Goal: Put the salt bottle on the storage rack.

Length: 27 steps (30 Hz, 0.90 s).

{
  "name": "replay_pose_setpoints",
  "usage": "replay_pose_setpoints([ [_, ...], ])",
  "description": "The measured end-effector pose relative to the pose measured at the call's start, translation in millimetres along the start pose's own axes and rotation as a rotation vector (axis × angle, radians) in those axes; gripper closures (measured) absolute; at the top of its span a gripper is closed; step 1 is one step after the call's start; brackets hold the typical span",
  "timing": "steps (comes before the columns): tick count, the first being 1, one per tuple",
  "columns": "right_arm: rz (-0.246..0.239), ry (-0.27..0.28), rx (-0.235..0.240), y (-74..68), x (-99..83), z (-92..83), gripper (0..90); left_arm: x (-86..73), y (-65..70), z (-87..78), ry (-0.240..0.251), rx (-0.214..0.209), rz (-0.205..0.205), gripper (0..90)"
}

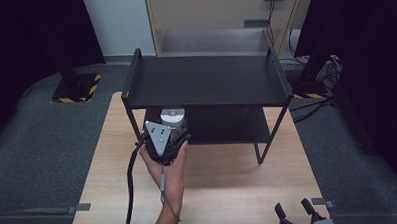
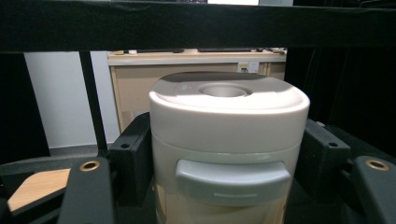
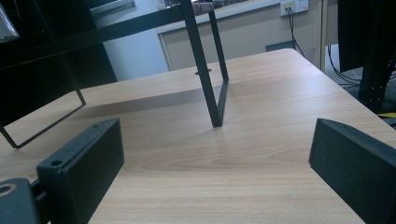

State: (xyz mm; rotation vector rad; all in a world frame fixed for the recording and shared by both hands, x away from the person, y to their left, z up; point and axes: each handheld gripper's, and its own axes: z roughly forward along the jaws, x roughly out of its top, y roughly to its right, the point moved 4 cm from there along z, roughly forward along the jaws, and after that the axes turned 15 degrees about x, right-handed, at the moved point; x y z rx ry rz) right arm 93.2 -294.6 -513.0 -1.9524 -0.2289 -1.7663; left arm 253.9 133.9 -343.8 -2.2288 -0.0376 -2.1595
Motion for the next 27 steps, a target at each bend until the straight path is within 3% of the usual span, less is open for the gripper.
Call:
replay_pose_setpoints([
  [27,0.004,-0.016,-0.009,7.7,0.8,6.3,3.8,-12.5,6.1,32.7,-0.021,0.076,-0.025,30.5],
])
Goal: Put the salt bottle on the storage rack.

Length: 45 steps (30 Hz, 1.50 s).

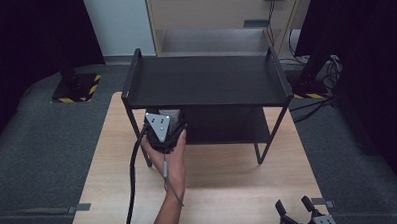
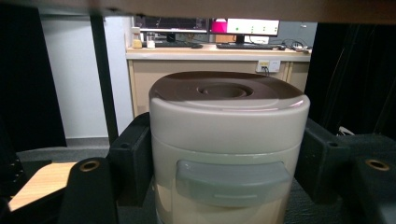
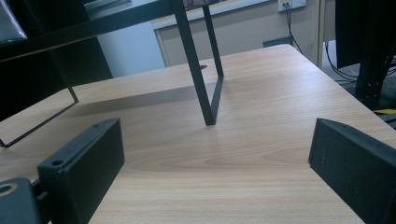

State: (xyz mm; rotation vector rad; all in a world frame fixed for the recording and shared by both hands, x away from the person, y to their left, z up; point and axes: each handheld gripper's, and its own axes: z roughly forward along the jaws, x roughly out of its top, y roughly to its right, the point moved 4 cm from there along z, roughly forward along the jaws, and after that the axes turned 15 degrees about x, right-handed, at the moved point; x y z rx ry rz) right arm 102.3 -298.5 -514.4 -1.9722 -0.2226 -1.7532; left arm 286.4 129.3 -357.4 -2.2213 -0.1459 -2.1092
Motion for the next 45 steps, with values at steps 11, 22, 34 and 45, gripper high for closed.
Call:
replay_pose_setpoints([
  [11,-0.004,0.0,-0.001,0.4,0.6,0.2,3.8,-7.8,7.6,4.1,0.035,0.024,0.006,30.5],
  [22,-0.001,-0.004,0.005,-0.3,0.3,1.2,3.8,-14.6,8.3,-1.4,0.088,0.044,0.017,26.7],
  [34,-0.008,0.0,0.017,-3.6,1.2,3.9,3.3,-13.6,0.8,-5.1,0.053,-0.009,-0.01,10.1],
  [45,-0.009,0.001,0.017,-5.2,2.3,2.2,3.3,-13.1,-4.9,-23.6,0.088,-0.016,-0.022,9.6],
])
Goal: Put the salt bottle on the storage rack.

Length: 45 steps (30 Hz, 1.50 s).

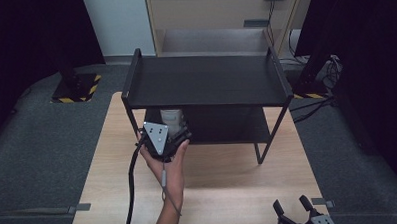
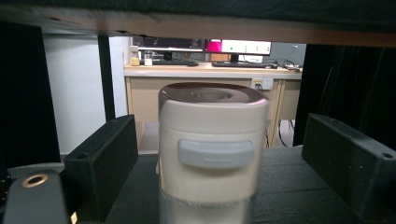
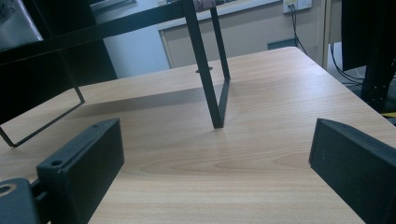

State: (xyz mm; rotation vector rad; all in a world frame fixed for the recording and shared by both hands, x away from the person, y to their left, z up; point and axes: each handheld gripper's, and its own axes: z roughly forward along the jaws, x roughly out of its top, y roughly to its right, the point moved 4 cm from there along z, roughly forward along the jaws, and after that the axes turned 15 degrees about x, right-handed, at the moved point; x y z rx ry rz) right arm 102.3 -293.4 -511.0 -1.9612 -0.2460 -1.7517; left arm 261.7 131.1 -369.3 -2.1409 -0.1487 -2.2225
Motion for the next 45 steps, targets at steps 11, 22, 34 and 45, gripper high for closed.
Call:
replay_pose_setpoints([
  [11,-0.001,0.002,0.002,-2.4,-0.4,-1.3,3.3,-14.3,-17.0,-43.1,0.022,-0.062,-0.001,8.4],
  [22,-0.005,-0.001,0.01,-6.8,-1.0,0.4,3.3,-44.6,-36.3,-87.1,0.027,-0.108,-0.011,7.8],
  [34,-0.008,-0.015,0.016,-14.0,-4.5,2.8,3.3,-94.9,-67.5,-113.9,-0.064,-0.094,0.033,7.3],
  [45,-0.012,-0.022,0.004,-18.0,-4.8,3.4,3.2,-109.4,-103.5,-123.5,-0.093,-0.061,0.03,7.1],
])
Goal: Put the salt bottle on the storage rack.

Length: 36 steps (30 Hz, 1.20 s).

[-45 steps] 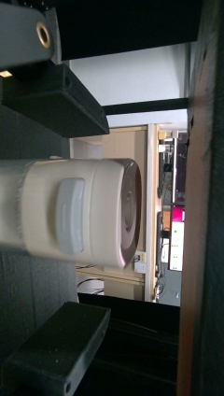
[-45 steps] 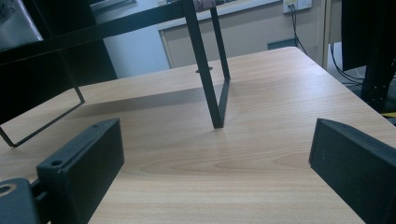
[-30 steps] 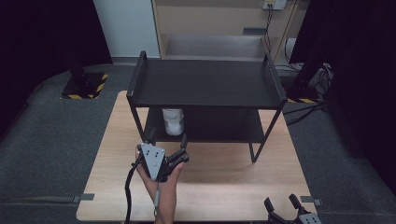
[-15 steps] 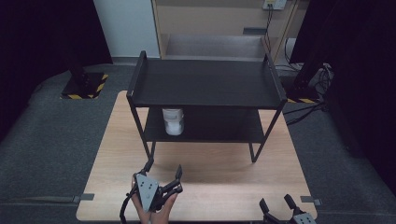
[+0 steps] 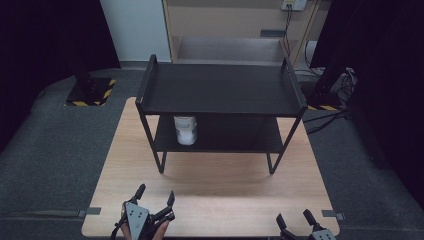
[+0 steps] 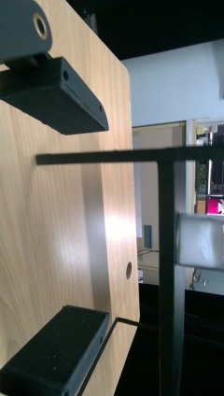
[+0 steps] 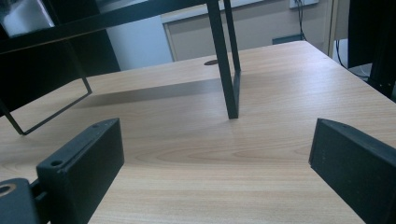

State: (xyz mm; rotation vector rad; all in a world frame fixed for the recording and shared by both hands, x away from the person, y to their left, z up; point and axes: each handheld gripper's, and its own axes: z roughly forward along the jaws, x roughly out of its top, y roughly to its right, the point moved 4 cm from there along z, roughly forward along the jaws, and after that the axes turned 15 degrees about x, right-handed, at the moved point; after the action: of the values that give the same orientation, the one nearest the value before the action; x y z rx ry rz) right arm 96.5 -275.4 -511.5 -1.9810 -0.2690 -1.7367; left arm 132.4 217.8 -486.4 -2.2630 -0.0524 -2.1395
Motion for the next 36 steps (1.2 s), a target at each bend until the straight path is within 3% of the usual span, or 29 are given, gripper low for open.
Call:
replay_pose_setpoints([
  [11,-0.011,0.008,0.0,-3.9,4.1,1.7,3.2,-9.0,-13.8,-4.0,-0.016,0.023,-0.02,7.1],
  [36,-0.01,0.006,-0.01,-4.9,1.4,1.6,3.3,-12.5,-23.3,-9.5,-0.016,0.027,-0.05,7.1],
])
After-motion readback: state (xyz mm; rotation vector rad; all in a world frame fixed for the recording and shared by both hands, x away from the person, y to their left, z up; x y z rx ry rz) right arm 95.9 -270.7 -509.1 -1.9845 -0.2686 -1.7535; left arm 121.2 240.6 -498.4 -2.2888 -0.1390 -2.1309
